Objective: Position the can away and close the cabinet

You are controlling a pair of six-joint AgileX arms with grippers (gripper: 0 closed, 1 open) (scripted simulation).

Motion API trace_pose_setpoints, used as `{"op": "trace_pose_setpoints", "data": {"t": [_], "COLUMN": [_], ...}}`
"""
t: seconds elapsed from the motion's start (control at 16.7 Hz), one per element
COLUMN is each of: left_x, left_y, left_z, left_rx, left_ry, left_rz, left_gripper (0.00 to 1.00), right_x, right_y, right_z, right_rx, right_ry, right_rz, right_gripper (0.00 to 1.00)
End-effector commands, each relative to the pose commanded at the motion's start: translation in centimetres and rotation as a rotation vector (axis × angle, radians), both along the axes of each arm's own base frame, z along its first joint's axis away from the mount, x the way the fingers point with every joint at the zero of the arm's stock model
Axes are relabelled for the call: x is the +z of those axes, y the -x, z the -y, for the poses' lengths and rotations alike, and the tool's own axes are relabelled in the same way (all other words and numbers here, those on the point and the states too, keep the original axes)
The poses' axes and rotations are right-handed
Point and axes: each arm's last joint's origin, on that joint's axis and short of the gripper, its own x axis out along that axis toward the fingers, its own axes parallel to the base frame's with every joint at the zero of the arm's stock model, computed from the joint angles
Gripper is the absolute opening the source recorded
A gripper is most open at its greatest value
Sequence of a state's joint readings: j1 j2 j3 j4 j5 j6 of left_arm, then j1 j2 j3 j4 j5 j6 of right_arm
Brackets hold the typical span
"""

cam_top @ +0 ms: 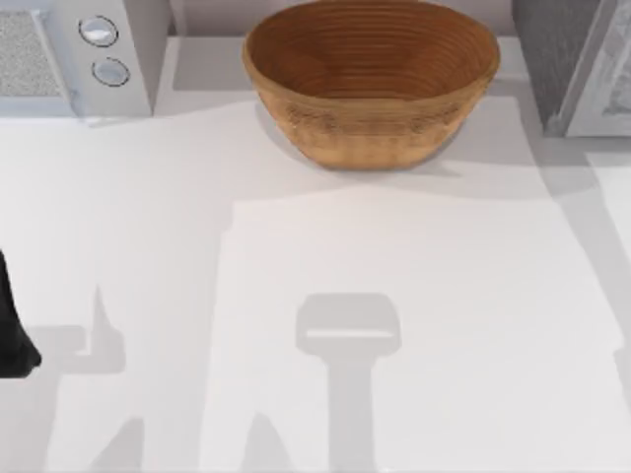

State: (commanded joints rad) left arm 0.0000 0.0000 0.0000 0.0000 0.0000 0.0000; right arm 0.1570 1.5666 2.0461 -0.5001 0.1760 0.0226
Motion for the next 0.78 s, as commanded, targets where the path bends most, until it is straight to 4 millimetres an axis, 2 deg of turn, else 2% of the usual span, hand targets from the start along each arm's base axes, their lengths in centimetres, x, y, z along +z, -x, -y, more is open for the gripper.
{"op": "trace_pose_setpoints", "data": {"t": [0.24,0.48,0.66,0.78], "left_x": [0.0,0.0,0.0,0.0], "left_y": [0.0,0.0,0.0,0.0], "left_z": [0.0,0.0,0.0,0.0], "left_rx": [0.000,0.000,0.000,0.000], "left_ry": [0.000,0.000,0.000,0.000], "left_rz": [0.000,0.000,0.000,0.000], "left_gripper": [1.00,1.00,1.00,1.00], "right_x": [1.4,1.1,0.4,0.2], "right_y": [-4.2,-7.7,-9.4,-9.7], "right_z": [0.0,0.3,0.5,0.6], "right_rx": [0.001,0.000,-0.001,-0.001], "right_ry": [-0.003,-0.003,0.000,0.000], "right_rz": [0.020,0.026,0.021,0.019], "right_gripper": [0.00,0.00,0.00,0.00]}}
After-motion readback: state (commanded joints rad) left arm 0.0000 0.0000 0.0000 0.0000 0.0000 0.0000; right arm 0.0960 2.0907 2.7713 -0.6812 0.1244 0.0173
